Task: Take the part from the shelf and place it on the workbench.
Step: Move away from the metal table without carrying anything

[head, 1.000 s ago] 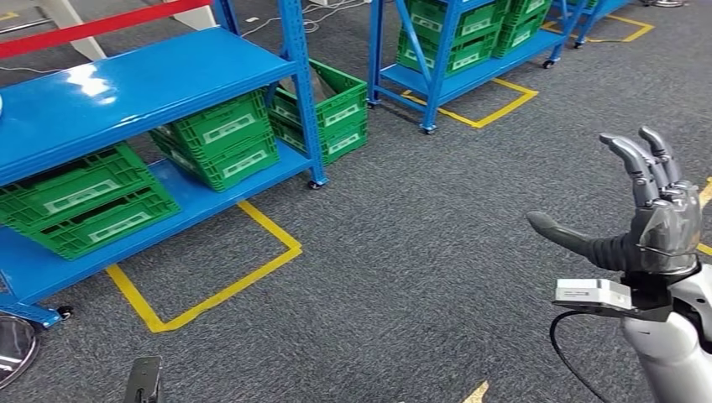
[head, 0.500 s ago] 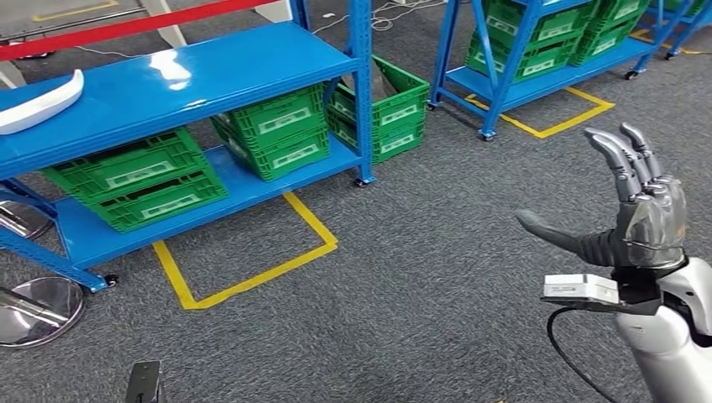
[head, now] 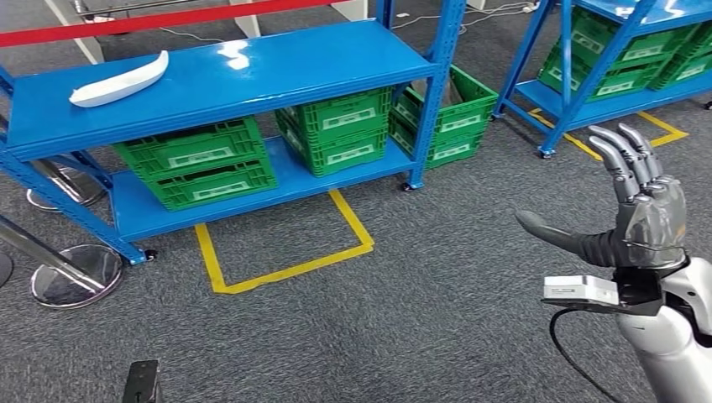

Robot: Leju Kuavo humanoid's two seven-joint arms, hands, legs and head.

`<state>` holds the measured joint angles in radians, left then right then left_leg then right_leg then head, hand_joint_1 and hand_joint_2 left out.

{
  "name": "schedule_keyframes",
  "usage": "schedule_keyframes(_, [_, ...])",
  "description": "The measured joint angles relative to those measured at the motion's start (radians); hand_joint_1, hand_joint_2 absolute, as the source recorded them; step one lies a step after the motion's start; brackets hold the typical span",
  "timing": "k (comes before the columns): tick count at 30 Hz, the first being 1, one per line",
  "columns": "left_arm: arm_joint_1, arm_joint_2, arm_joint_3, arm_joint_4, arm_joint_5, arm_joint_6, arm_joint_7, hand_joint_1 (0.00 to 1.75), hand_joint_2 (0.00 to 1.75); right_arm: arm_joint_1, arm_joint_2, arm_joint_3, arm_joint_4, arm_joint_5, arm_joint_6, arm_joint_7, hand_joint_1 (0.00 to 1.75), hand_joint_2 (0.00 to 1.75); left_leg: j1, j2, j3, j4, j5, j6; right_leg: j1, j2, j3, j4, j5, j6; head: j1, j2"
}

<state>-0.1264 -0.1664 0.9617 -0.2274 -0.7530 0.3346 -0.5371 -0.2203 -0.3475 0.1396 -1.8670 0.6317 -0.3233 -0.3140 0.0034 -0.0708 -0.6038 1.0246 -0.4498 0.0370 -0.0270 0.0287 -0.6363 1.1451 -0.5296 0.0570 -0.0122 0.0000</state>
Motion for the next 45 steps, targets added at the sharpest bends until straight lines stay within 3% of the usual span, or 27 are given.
schedule_keyframes(1, [-0.001,0.0,0.0,0.0,0.0,0.0,0.0,0.0,0.0,0.0,-0.001,0.0,0.0,0.0,0.001,0.0,0.0,1.75,0.001,-0.011,-0.004,0.007,-0.003,-0.006,-0.005,0.023,0.027,-0.057,0.02,0.001,0.0,0.0])
schedule_keyframes(3, [0.0,0.0,0.0,0.0,0.0,0.0,0.0,0.0,0.0,-0.001,-0.003,0.003,0.002,0.0,0.004,0.0,0.0,1.75,0.001,-0.032,-0.014,0.014,-0.002,-0.02,-0.008,0.049,0.051,-0.103,0.024,-0.006,0.0,0.0])
schedule_keyframes(5, [0.003,0.002,0.0,0.0,0.001,0.0,0.0,0.0,0.0,-0.003,-0.004,0.005,0.003,-0.001,0.007,0.0,0.0,1.75,0.003,-0.046,-0.021,0.014,0.002,-0.032,-0.005,0.033,0.056,-0.106,0.024,-0.02,0.001,0.0])
schedule_keyframes(7, [0.005,0.002,0.0,0.0,0.003,0.0,0.0,0.0,0.0,-0.005,-0.004,0.007,0.003,-0.001,0.009,0.0,0.0,1.75,0.002,-0.012,-0.034,0.041,-0.016,-0.041,-0.006,0.009,0.062,-0.111,0.025,-0.033,-0.004,0.0])
schedule_keyframes(9, [0.003,0.002,0.0,0.0,0.005,0.0,0.0,0.0,0.0,-0.005,-0.004,0.008,0.003,0.0,0.01,0.0,0.0,1.75,0.0,0.043,-0.08,0.141,-0.068,-0.049,-0.003,-0.017,0.067,-0.113,0.023,-0.042,-0.009,0.0])
schedule_keyframes(11, [0.002,0.001,0.0,0.0,0.006,0.0,0.0,0.0,0.0,-0.005,-0.005,0.009,0.003,0.0,0.012,0.0,0.0,1.75,0.003,0.062,-0.138,0.263,-0.113,-0.051,0.003,-0.044,0.069,-0.113,0.019,-0.048,-0.01,0.0])
schedule_keyframes(12, [0.004,0.001,0.0,0.0,0.007,0.0,0.0,0.0,0.0,-0.005,-0.005,0.011,0.003,0.0,0.012,0.0,0.0,1.75,0.003,0.064,-0.149,0.289,-0.113,-0.05,0.005,-0.057,0.071,-0.113,0.017,-0.049,-0.01,0.0])
schedule_keyframes(13, [0.005,0.0,0.0,0.0,0.008,0.0,0.0,0.0,0.0,-0.006,-0.005,0.012,0.003,0.0,0.013,0.0,0.0,1.75,0.002,0.066,-0.141,0.275,-0.094,-0.046,0.007,-0.068,0.074,-0.113,0.015,-0.05,-0.01,0.0])
schedule_keyframes(14, [0.005,0.001,0.0,0.0,0.008,0.0,0.0,0.0,0.0,-0.007,-0.005,0.013,0.003,0.0,0.013,0.0,0.0,1.75,-0.001,0.071,-0.116,0.225,-0.061,-0.039,0.009,-0.079,0.078,-0.113,0.012,-0.05,-0.01,0.0])
schedule_keyframes(16, [0.005,0.002,0.0,0.0,0.008,0.0,0.0,0.0,0.0,-0.01,-0.005,0.014,0.003,0.0,0.014,0.0,0.0,1.75,-0.014,0.109,-0.051,0.094,-0.006,-0.017,0.015,-0.099,0.086,-0.113,0.006,-0.048,-0.01,0.0])
schedule_keyframes(18, [0.002,0.003,0.0,0.0,0.008,0.0,-0.001,0.0,0.0,-0.011,-0.005,0.015,0.003,0.0,0.014,0.0,0.0,1.75,-0.026,0.137,-0.021,0.027,0.002,-0.002,0.02,-0.119,0.088,-0.115,0.002,-0.043,-0.009,0.0])
schedule_keyframes(20, [0.003,0.003,0.0,0.0,0.008,0.0,-0.001,0.0,0.0,-0.014,-0.005,0.017,0.003,0.0,0.014,0.0,0.0,1.75,-0.026,0.124,-0.018,0.013,0.0,0.001,0.023,-0.137,0.091,-0.12,0.0,-0.035,-0.009,0.0])
schedule_keyframes(22, [0.006,0.001,0.0,0.0,0.008,0.0,-0.002,0.0,0.0,-0.02,-0.005,0.018,0.003,0.0,0.014,0.0,0.0,1.75,-0.019,0.104,-0.011,-0.001,0.006,0.005,0.02,-0.11,0.085,-0.104,-0.016,-0.025,-0.007,0.0])
schedule_keyframes(24, [0.003,0.0,0.0,0.0,0.008,0.0,-0.003,0.0,0.0,-0.023,-0.006,0.019,0.003,0.001,0.015,0.0,0.0,0.87,-0.012,0.084,-0.006,-0.01,0.011,0.01,0.014,-0.055,0.038,-0.012,-0.062,-0.017,-0.005,0.0])
schedule_keyframes(26, [0.001,0.0,0.0,0.0,0.006,0.0,-0.004,0.0,0.0,-0.021,-0.008,0.022,0.006,0.001,0.016,0.0,0.0,0.0,-0.011,0.066,-0.007,-0.01,0.011,0.013,0.012,-0.033,-0.033,0.116,-0.107,-0.009,-0.004,0.0])
schedule_keyframes(27, [0.002,-0.001,0.0,0.0,0.004,-0.001,-0.004,0.0,0.0,-0.021,-0.008,0.023,0.007,0.001,0.016,0.001,0.0,0.0,-0.01,0.058,-0.006,-0.009,0.01,0.013,0.011,-0.031,-0.058,0.15,-0.108,-0.006,-0.004,0.0])
schedule_keyframes(28, [0.003,-0.002,0.001,0.0,0.003,-0.004,-0.005,0.0,0.0,-0.022,-0.008,0.024,0.009,0.001,0.017,0.001,0.0,0.0,-0.009,0.051,-0.005,-0.008,0.009,0.013,0.01,-0.031,-0.064,0.146,-0.089,-0.003,-0.004,0.0])
schedule_keyframes(30, [0.004,-0.002,0.001,0.0,0.0,-0.014,-0.007,0.0,0.0,-0.024,-0.008,0.025,0.01,0.001,0.017,0.001,0.0,0.0,-0.006,0.039,-0.003,-0.003,0.004,0.005,0.005,-0.03,-0.028,0.041,-0.013,0.001,-0.004,0.0])
schedule_keyframes(32, [0.004,-0.001,0.0,0.0,-0.001,-0.027,-0.008,0.0,0.0,-0.026,-0.008,0.027,0.011,0.001,0.016,0.001,0.0,0.0,-0.007,0.032,-0.007,0.008,-0.005,-0.007,0.002,-0.026,0.023,-0.071,0.03,0.0,-0.003,0.0])
schedule_keyframes(33, [0.005,0.0,0.0,0.0,-0.002,-0.032,-0.009,0.0,0.0,-0.026,-0.008,0.028,0.012,0.001,0.016,0.001,0.0,0.0,-0.009,0.03,-0.009,0.012,-0.008,-0.013,0.002,-0.023,0.037,-0.098,0.034,-0.005,-0.003,0.0])
schedule_keyframes(35, [0.007,0.002,0.0,0.0,-0.002,-0.037,-0.01,0.0,0.0,-0.025,-0.007,0.031,0.012,0.002,0.016,0.001,0.0,0.0,-0.01,0.028,-0.012,0.016,-0.009,-0.02,0.003,-0.02,0.043,-0.104,0.029,-0.022,-0.004,0.0])
schedule_keyframes(37, [0.007,0.005,0.0,0.0,-0.002,-0.038,-0.01,0.0,0.0,-0.026,-0.007,0.032,0.012,0.002,0.016,0.001,0.0,0.0,-0.009,0.037,-0.016,0.032,-0.02,-0.027,0.001,-0.022,0.048,-0.105,0.028,-0.033,-0.006,0.0])
schedule_keyframes(39, [0.005,0.006,0.0,0.0,-0.002,-0.038,-0.01,0.0,0.0,-0.027,-0.007,0.032,0.012,0.002,0.016,0.001,0.0,0.0,-0.006,0.052,-0.052,0.112,-0.061,-0.039,0.0,-0.027,0.055,-0.107,0.024,-0.042,-0.009,0.0])
schedule_keyframes(41, [0.005,0.006,0.0,0.0,-0.002,-0.038,-0.01,0.0,0.0,-0.026,-0.007,0.032,0.013,0.003,0.016,0.001,0.0,0.0,-0.003,0.06,-0.119,0.242,-0.109,-0.045,0.001,-0.031,0.062,-0.107,0.018,-0.049,-0.011,0.0])
schedule_keyframes(42, [0.006,0.006,0.0,0.0,-0.003,-0.038,-0.01,0.0,0.0,-0.026,-0.007,0.033,0.013,0.003,0.016,0.001,0.0,0.0,-0.003,0.062,-0.145,0.286,-0.116,-0.046,0.001,-0.032,0.066,-0.107,0.014,-0.05,-0.011,0.0])
schedule_keyframes(43, [0.006,0.006,0.0,0.0,-0.003,-0.038,-0.01,0.0,0.0,-0.026,-0.007,0.033,0.013,0.003,0.016,0.001,0.0,0.0,-0.003,0.062,-0.155,0.296,-0.103,-0.044,0.002,-0.033,0.071,-0.107,0.01,-0.05,-0.011,0.0])
schedule_keyframes(45, [0.007,0.007,0.0,0.0,-0.003,-0.038,-0.011,0.0,0.0,-0.026,-0.007,0.033,0.013,0.003,0.016,0.001,0.0,0.0,-0.005,0.063,-0.124,0.208,-0.032,-0.031,0.005,-0.034,0.086,-0.107,-0.001,-0.049,-0.011,0.0])
